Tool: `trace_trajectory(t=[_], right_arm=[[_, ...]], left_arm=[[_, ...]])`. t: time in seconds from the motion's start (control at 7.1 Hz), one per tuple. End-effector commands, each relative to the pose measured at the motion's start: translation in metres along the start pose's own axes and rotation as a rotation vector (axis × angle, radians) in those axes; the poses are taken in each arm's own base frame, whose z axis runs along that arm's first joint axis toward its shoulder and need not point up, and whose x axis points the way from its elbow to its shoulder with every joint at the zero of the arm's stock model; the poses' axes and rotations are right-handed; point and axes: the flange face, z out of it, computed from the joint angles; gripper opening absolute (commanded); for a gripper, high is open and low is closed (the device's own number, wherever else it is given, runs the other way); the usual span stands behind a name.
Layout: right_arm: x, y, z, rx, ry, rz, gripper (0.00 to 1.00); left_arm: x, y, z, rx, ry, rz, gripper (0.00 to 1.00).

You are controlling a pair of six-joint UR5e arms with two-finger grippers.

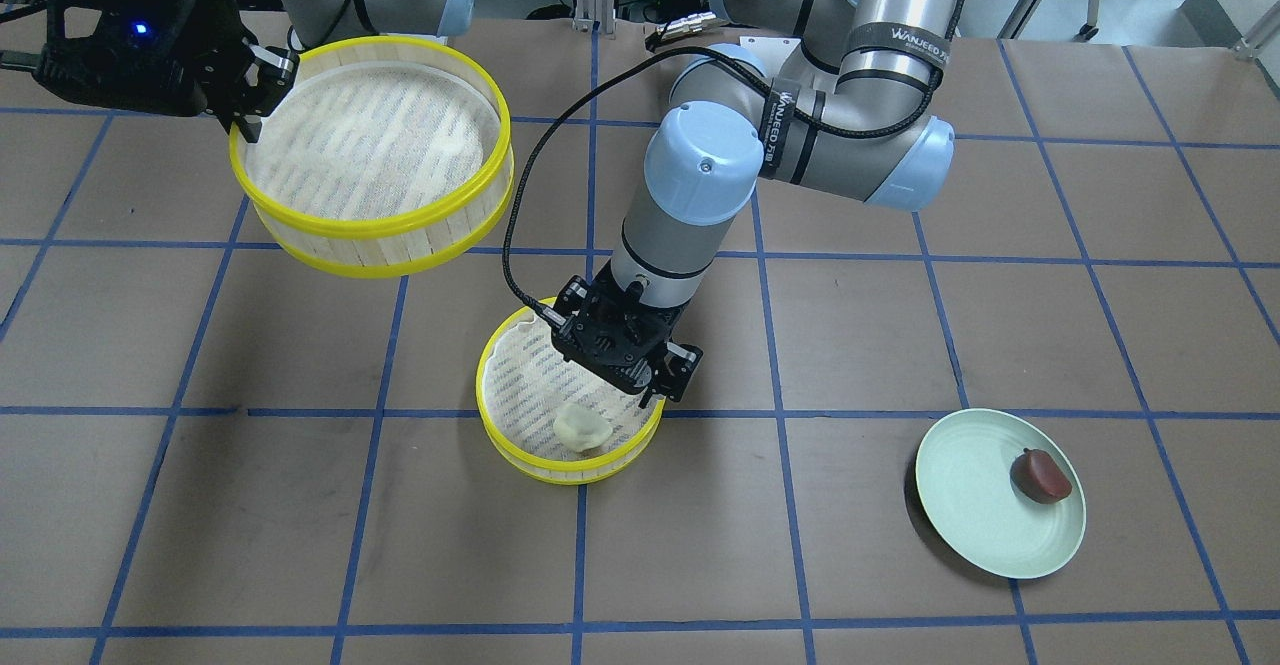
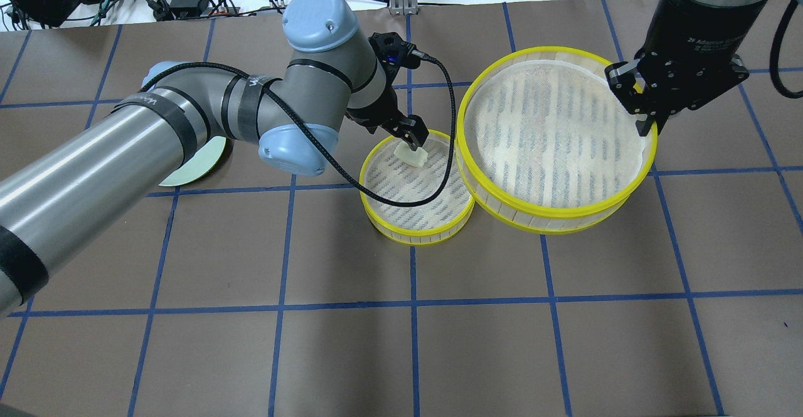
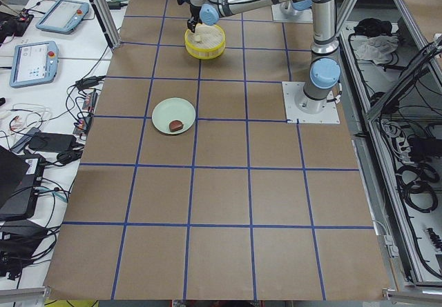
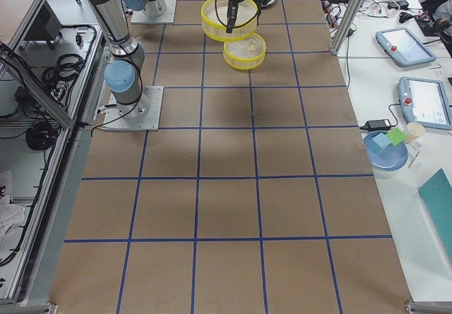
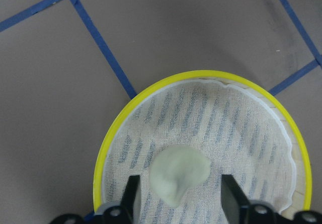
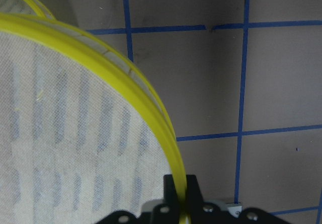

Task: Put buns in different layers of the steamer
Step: 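Release the white bun into the lower tier and raise the left gripper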

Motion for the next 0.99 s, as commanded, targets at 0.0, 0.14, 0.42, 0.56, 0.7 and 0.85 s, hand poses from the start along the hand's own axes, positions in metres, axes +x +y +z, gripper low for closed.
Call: trace_trajectory(t=[0.0,0.14,0.42,0.56,0.7,0.85], right_arm=[[0.000,0.000,0.000,0.001,0.004,-0.002,0.00],[0.000,-0.001,0.001,-0.001,0.001,0.000,0.00],[0.000,-0.003,0.000,0.002,0.007,0.000,0.00],[-0.001,-0.010,0.005,-0.007,0.009,0.005,0.00],[-0.004,-0.035,0.022,-0.034,-0.006,0.016,0.00],[-0.022,-0.062,0.044,-0.066,-0.037,0.018,0.00]], left_arm=[[-0.010,0.001,-0.003,-0.010,-0.023,-0.017,1.00],[-0.009,0.002,-0.007,-0.015,-0.023,-0.018,1.00],[-0.071,0.009,-0.015,-0.050,-0.144,-0.081,1.00],[-0.113,0.017,-0.026,-0.059,-0.162,-0.148,1.00],[-0.157,0.028,-0.037,-0.066,-0.177,-0.211,1.00],[-0.200,0.041,-0.047,-0.062,-0.191,-0.283,1.00]])
